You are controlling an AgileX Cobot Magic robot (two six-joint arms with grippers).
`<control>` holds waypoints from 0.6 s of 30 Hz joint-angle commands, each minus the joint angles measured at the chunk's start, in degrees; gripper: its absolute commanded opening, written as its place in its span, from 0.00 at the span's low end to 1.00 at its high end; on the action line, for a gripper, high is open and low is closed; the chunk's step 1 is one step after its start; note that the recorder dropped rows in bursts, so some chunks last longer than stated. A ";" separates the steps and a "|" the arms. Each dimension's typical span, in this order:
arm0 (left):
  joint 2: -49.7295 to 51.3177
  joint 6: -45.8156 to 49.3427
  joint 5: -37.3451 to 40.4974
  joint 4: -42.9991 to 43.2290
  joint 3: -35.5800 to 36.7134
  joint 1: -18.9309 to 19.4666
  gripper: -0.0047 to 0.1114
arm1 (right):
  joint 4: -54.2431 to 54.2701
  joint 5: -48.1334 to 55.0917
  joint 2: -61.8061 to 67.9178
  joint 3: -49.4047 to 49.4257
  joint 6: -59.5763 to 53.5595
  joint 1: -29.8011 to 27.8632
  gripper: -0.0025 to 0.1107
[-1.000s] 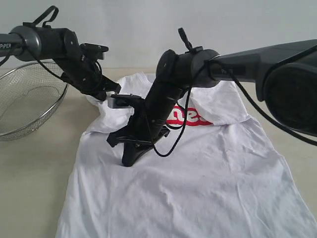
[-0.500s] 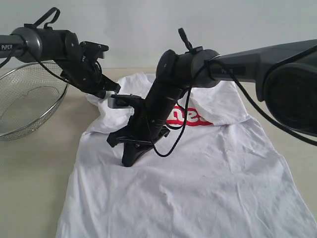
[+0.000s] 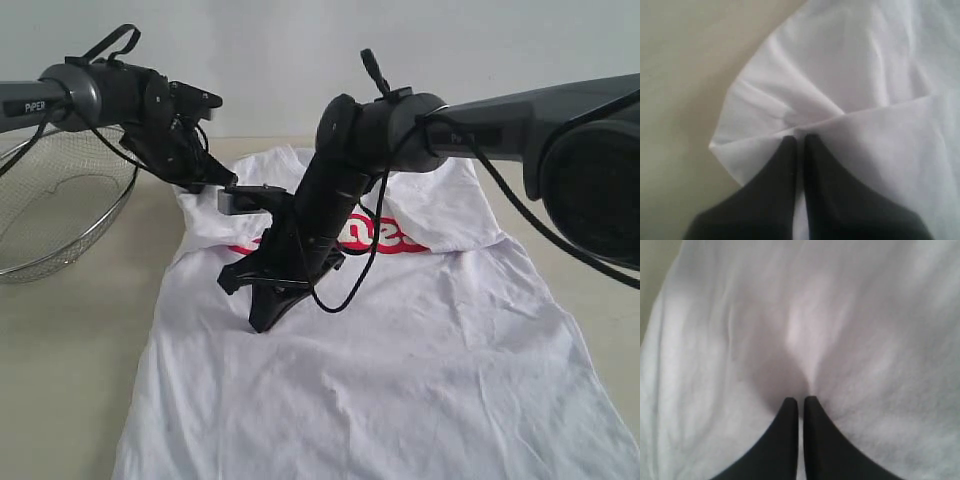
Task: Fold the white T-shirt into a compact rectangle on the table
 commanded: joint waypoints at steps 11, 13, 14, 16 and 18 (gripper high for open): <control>1.11 -1.25 2.41 0.27 -5.23 0.08 0.08 | -0.18 -1.03 -0.88 0.05 -1.42 -0.01 0.02; 0.01 -1.25 3.22 -1.13 -5.23 0.08 0.08 | -0.11 -1.54 -0.88 0.05 -1.42 -0.01 0.02; -0.75 -1.06 4.18 -2.58 -5.23 0.08 0.08 | -0.11 -1.68 -0.88 0.05 -1.42 -0.01 0.02; -2.05 1.24 5.99 -6.14 -5.23 0.08 0.08 | -0.11 -2.11 -0.88 0.05 -1.42 -0.01 0.02; -3.27 3.58 7.97 -8.94 -5.23 0.08 0.08 | -0.11 -2.11 -0.88 0.05 -1.42 -0.01 0.02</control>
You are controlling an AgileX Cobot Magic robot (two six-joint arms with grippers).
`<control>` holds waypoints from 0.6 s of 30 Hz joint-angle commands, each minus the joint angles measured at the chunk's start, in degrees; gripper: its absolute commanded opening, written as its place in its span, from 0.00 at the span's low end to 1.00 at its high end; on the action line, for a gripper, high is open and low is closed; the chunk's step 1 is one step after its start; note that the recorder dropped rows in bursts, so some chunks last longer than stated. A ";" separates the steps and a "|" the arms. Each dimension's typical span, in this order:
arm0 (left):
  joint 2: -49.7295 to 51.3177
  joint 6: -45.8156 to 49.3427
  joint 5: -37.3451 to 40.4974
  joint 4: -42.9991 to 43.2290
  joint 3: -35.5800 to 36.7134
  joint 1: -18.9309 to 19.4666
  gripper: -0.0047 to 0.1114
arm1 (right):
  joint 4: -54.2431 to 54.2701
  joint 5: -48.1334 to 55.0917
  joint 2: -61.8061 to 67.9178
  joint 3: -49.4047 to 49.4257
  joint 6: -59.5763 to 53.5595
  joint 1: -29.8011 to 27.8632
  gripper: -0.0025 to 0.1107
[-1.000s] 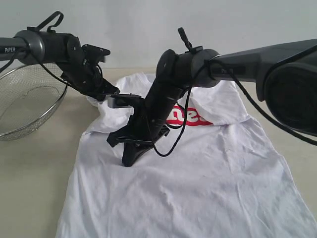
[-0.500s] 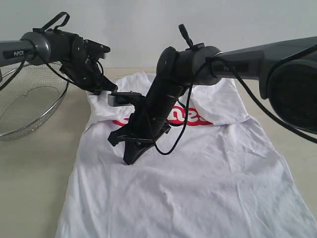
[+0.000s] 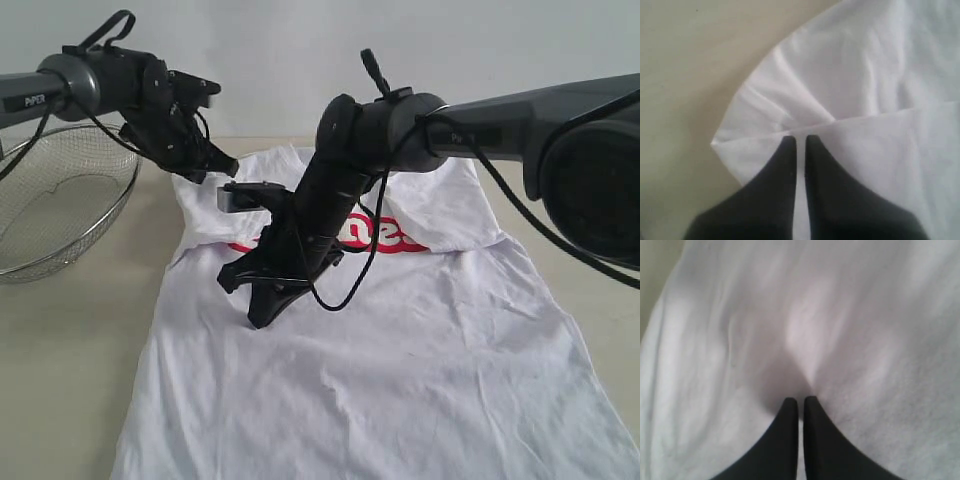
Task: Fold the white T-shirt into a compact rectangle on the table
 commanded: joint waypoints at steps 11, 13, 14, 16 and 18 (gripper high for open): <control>-4.84 5.43 19.92 -6.78 -0.24 0.08 0.08 | -0.12 -0.66 -1.71 0.05 -0.50 -0.01 0.02; -4.84 5.90 20.93 -7.54 -0.24 -0.03 0.08 | -0.12 -0.66 -2.09 0.05 -0.50 -0.01 0.02; -4.84 5.90 21.32 -7.54 -0.24 -0.17 0.08 | -0.12 -0.66 -2.21 0.05 -0.50 -0.01 0.02; -4.56 6.21 22.44 -7.54 -0.24 -0.41 0.08 | -0.12 -0.56 -2.32 0.05 -0.50 -0.01 0.02; -4.00 6.92 22.87 -7.41 -0.13 -0.55 0.08 | -0.12 -0.56 -2.32 0.05 -0.50 -0.01 0.02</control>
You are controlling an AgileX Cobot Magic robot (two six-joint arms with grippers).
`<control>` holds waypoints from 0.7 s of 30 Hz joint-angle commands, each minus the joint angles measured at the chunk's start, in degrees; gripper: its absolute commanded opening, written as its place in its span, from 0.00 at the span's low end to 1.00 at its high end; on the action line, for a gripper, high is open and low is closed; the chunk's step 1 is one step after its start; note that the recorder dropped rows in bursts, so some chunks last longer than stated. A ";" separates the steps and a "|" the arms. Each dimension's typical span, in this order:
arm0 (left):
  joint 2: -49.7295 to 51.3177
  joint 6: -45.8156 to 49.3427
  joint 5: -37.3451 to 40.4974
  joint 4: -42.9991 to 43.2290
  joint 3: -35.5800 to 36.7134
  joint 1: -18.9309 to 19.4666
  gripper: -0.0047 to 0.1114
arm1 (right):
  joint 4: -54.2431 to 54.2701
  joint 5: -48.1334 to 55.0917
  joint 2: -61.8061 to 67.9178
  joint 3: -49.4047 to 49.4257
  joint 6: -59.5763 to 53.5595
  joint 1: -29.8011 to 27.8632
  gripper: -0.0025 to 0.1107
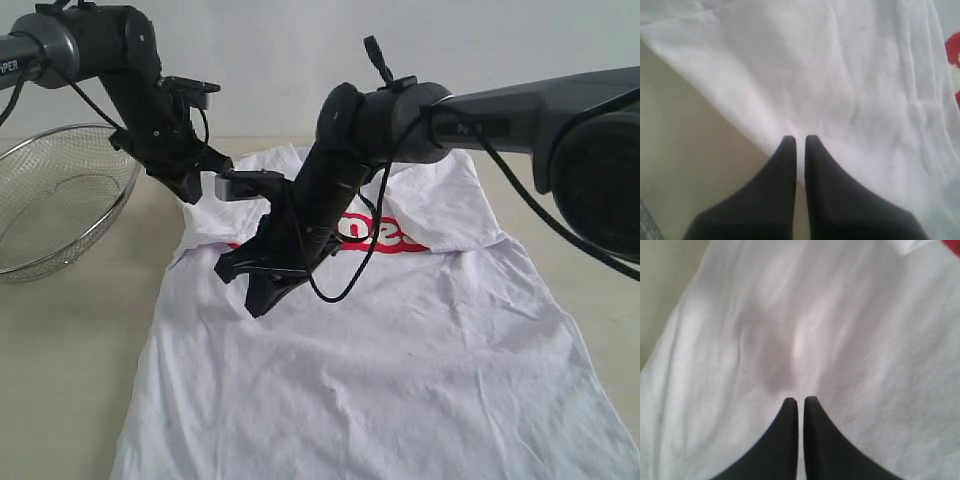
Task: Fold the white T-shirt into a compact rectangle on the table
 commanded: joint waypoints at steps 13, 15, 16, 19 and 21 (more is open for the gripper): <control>4.00 1.37 0.57 -0.03 0.55 -0.63 0.08 | -0.12 -1.21 -2.44 0.05 -0.04 -0.01 0.02; 2.77 1.37 0.91 -0.20 0.55 -0.63 0.08 | -0.22 -1.35 -2.66 0.05 -0.04 -0.01 0.02; 2.00 1.37 1.19 -0.33 0.55 -0.67 0.08 | -0.22 -1.86 -2.67 0.05 -0.04 -0.01 0.02; -0.27 1.37 1.75 -0.47 0.55 -0.67 0.08 | -0.22 -1.98 -2.67 0.05 -0.04 -0.01 0.02; -1.27 1.37 2.34 -0.47 0.55 -0.67 0.08 | -0.22 -1.98 -2.67 0.05 -0.04 -0.01 0.02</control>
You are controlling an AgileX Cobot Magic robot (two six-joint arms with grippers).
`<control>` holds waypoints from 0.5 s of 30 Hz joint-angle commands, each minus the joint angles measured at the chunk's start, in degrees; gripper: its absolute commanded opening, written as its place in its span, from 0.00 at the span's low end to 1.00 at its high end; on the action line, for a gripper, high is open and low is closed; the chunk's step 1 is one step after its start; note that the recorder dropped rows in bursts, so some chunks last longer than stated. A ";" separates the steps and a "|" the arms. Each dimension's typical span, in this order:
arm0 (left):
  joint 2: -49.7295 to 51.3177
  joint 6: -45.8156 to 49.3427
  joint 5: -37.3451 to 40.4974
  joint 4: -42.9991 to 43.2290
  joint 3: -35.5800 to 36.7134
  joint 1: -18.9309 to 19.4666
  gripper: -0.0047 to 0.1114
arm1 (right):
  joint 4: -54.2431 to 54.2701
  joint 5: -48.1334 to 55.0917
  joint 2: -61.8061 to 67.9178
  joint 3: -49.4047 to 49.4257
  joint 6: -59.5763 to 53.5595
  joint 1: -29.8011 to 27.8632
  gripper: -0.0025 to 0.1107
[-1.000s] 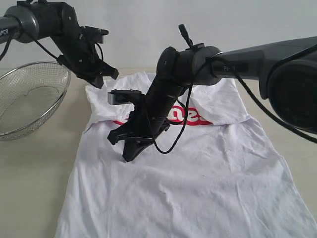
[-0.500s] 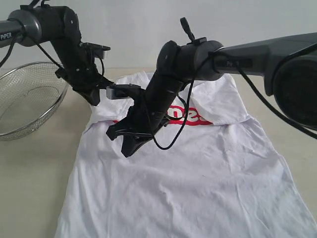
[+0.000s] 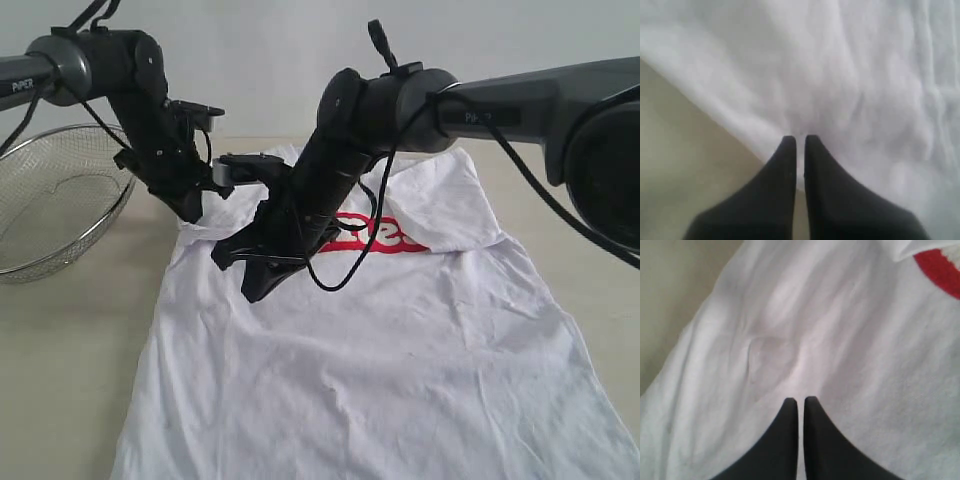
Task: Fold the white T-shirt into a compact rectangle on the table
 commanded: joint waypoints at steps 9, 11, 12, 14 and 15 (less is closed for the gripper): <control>-3.76 1.77 4.53 -4.91 2.66 -0.67 0.08 | -0.22 -0.20 -1.00 0.05 0.33 -0.01 0.02; -3.76 2.55 4.53 -5.87 4.13 -0.67 0.08 | -0.22 -0.08 -1.00 0.05 0.33 -0.01 0.02; -3.76 2.55 4.37 -5.99 5.15 -0.67 0.08 | -0.22 -0.08 -1.00 0.05 0.33 -0.01 0.02; -3.76 2.55 3.18 -5.77 6.30 -0.67 0.08 | -0.22 0.16 -1.00 0.05 0.33 -0.01 0.02; -3.76 2.55 3.15 -5.54 6.77 -0.67 0.08 | -0.22 0.40 -1.00 0.05 0.33 -0.01 0.02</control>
